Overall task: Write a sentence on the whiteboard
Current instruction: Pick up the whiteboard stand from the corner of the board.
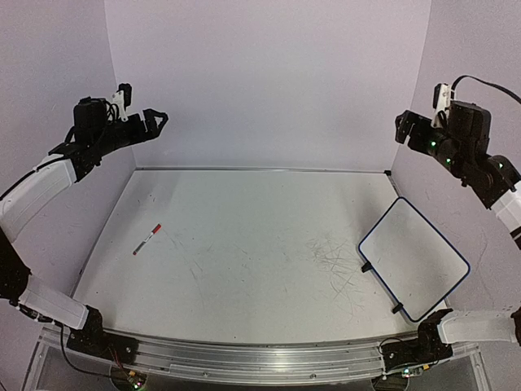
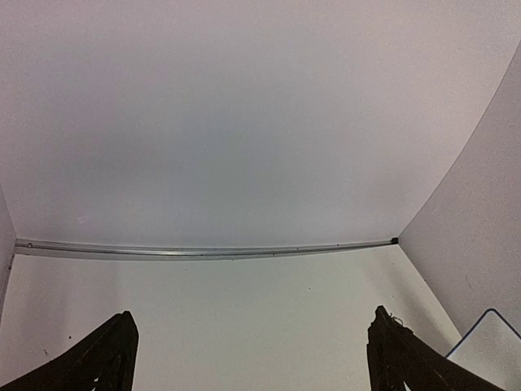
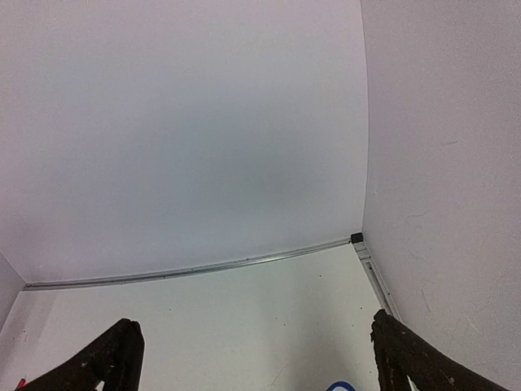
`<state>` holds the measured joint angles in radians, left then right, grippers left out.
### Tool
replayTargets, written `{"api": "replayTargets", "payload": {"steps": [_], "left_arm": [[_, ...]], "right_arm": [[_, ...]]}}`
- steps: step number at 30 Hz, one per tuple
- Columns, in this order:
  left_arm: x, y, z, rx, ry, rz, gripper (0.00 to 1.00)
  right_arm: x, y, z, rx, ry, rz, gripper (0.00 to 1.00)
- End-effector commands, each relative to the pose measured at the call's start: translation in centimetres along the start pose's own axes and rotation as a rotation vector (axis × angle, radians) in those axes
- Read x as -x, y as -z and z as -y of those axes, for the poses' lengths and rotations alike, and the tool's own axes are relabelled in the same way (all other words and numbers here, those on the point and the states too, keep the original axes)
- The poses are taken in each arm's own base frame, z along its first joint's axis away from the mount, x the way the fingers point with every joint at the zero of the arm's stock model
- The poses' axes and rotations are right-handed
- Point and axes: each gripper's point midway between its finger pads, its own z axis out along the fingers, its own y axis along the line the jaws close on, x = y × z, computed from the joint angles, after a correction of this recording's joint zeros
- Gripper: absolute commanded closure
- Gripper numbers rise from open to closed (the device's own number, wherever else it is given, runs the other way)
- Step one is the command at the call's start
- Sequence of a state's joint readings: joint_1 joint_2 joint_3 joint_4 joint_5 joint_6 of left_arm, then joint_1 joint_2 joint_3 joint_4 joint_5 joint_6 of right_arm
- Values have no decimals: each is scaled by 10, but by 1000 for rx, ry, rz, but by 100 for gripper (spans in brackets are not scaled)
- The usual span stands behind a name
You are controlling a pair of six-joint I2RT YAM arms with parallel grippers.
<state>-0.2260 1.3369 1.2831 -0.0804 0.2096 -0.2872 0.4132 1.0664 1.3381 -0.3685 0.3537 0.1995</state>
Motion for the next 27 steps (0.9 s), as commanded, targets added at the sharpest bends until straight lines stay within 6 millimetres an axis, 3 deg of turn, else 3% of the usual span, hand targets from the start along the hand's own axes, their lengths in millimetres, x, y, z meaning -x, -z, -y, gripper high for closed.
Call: {"api": "replayTargets", "payload": {"steps": [1, 6, 10, 16, 19, 22, 27], "left_arm": [[8, 4, 19, -92, 3, -6, 1], [-13, 0, 20, -123, 28, -64, 0], [-30, -5, 20, -146, 69, -115, 1], [-60, -5, 24, -197, 124, -196, 1], [-72, -4, 23, -206, 138, -226, 1], [-82, -3, 23, -211, 145, -247, 1], [-91, -1, 21, -212, 146, -266, 1]], "right_arm": [[12, -1, -12, 46, -26, 13, 2], [-9, -14, -27, 101, -98, -52, 2], [-37, -24, -64, 196, -131, -154, 2], [-121, -27, -149, 388, -196, -426, 2], [-169, -20, -176, 378, -235, -534, 2], [-214, -19, -173, 255, -333, -623, 2], [-284, -9, -129, -14, -499, -735, 2]]}}
